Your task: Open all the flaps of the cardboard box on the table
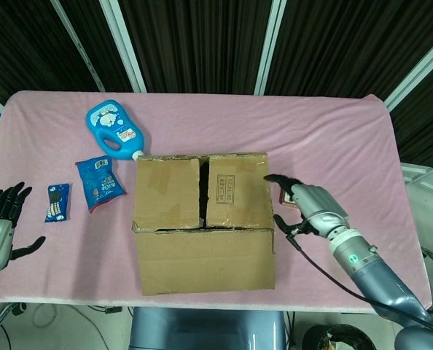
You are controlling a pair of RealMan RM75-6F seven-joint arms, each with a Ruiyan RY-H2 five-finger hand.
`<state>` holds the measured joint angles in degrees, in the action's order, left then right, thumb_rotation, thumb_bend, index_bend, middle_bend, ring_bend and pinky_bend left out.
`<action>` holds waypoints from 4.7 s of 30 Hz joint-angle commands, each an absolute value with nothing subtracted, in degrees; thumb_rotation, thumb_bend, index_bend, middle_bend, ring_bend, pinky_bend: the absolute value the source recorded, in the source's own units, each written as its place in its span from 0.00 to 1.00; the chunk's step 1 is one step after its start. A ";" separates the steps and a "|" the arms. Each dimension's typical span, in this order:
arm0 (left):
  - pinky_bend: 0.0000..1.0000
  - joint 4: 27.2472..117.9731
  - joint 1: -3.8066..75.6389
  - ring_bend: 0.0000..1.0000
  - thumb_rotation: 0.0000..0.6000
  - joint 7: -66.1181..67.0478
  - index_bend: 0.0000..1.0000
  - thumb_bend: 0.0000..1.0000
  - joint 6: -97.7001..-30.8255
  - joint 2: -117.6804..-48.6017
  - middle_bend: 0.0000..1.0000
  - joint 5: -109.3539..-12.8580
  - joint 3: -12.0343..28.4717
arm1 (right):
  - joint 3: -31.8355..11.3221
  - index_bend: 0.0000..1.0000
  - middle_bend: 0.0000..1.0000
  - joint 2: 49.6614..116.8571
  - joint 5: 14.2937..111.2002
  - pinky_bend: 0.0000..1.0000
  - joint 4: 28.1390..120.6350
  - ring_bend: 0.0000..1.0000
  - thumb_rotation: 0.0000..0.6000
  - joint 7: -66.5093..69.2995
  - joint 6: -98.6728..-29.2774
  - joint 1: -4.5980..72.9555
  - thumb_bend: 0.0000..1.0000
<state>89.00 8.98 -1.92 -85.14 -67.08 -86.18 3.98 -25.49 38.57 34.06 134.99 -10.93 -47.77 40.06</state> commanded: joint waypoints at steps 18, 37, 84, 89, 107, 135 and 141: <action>0.00 97.39 16.70 0.00 1.00 7.09 0.00 0.28 -75.22 -59.02 0.00 -88.30 5.70 | -5.30 0.00 0.00 63.54 73.53 0.23 102.72 0.00 1.00 -12.99 -90.76 11.76 0.33; 0.20 99.80 50.33 0.08 1.00 14.38 0.12 0.85 -35.97 -53.78 0.13 -87.59 15.61 | -5.75 0.00 0.00 70.06 76.16 0.23 89.47 0.00 1.00 -3.01 -88.03 10.48 0.38; 0.39 88.64 73.54 0.37 1.00 24.87 0.38 1.00 -22.78 -72.84 0.54 -78.16 11.29 | -8.48 0.00 0.00 70.96 76.20 0.23 89.03 0.00 1.00 -0.98 -84.98 9.02 0.40; 0.42 89.31 73.87 0.41 1.00 25.98 0.42 1.00 -23.11 -72.11 0.60 -76.47 10.20 | -8.63 0.00 0.00 70.87 76.06 0.23 89.27 0.00 1.00 -0.68 -84.46 8.95 0.44; 0.48 94.72 74.68 0.49 1.00 27.58 0.48 1.00 -27.13 -65.49 0.69 -73.17 9.93 | -9.36 0.00 0.00 70.95 75.80 0.23 89.61 0.00 1.00 -0.07 -84.09 8.53 0.47; 0.48 110.59 65.25 0.49 1.00 20.01 0.49 1.00 -34.98 -40.96 0.69 -81.58 9.27 | -9.34 0.00 0.00 71.00 76.41 0.23 91.16 0.00 1.00 -0.57 -83.78 8.02 0.47; 0.48 110.81 61.85 0.49 1.00 17.85 0.49 1.00 -36.73 -37.11 0.69 -84.38 8.11 | -9.42 0.00 0.00 71.02 76.34 0.23 91.21 0.00 1.00 -0.70 -83.68 7.95 0.47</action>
